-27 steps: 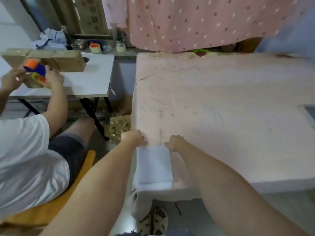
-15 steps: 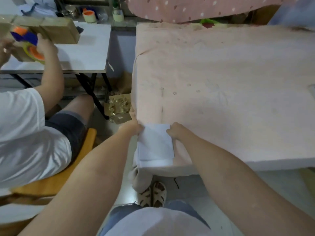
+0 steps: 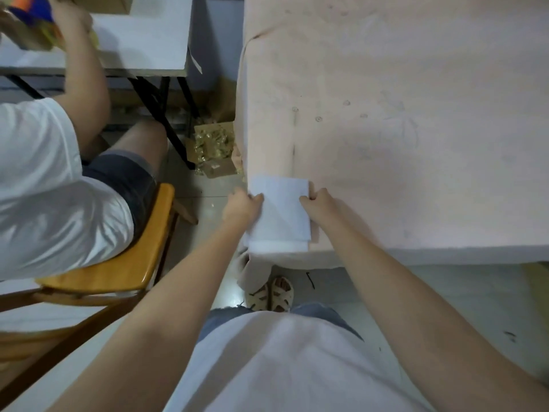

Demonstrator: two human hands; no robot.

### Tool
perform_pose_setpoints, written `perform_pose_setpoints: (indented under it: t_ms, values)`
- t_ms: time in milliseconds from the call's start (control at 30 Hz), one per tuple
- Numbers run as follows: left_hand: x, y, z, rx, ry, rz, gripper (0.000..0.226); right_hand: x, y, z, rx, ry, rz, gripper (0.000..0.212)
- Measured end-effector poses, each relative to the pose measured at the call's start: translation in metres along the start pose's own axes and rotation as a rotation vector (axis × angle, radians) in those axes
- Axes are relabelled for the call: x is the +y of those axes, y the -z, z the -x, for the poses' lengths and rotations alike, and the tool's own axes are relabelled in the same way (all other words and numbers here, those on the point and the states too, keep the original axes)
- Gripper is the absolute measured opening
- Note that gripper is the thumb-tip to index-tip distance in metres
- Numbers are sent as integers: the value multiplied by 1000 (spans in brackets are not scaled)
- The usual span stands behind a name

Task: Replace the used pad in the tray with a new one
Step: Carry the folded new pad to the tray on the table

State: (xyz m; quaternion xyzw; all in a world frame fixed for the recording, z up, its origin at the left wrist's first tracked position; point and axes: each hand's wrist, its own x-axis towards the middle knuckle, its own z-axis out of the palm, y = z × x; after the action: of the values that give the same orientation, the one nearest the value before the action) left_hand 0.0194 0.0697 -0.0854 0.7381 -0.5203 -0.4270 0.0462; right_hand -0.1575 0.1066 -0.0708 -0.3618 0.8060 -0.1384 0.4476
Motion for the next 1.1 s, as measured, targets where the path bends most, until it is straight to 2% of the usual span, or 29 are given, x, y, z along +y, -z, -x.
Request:
perform_pose_setpoints:
  t_ms: [100, 200, 300, 400, 633, 767, 867, 933, 1100]
  values:
    - [-4, -2, 5, 7, 11, 70, 60, 7, -3, 2, -6, -20, -198, 34]
    - [-5, -1, 12, -52, 44, 237, 45, 13, -4, 8, 1, -20, -351, 22]
    - [-5, 4, 24, -69, 66, 387, 31, 18, -6, 16, -13, -49, -501, 31]
    - [-9, 8, 38, -129, 71, 582, 22, 24, -9, 25, -124, -22, -562, 29]
    - [-23, 23, 69, -277, -5, 874, 34, 27, -4, 54, -194, 66, -727, 15]
    - [-24, 28, 79, -327, -31, 953, 36, 31, 0, 68, -238, 43, -828, 27]
    - [-23, 27, 81, -346, -56, 977, 36, 35, -2, 80, -278, 48, -759, 33]
    - [-23, 25, 82, -353, -63, 958, 35, 40, -5, 87, -241, 66, -722, 28]
    - [-21, 9, 79, -462, -112, 871, 30, 60, 0, 101, 8, 44, -783, 18]
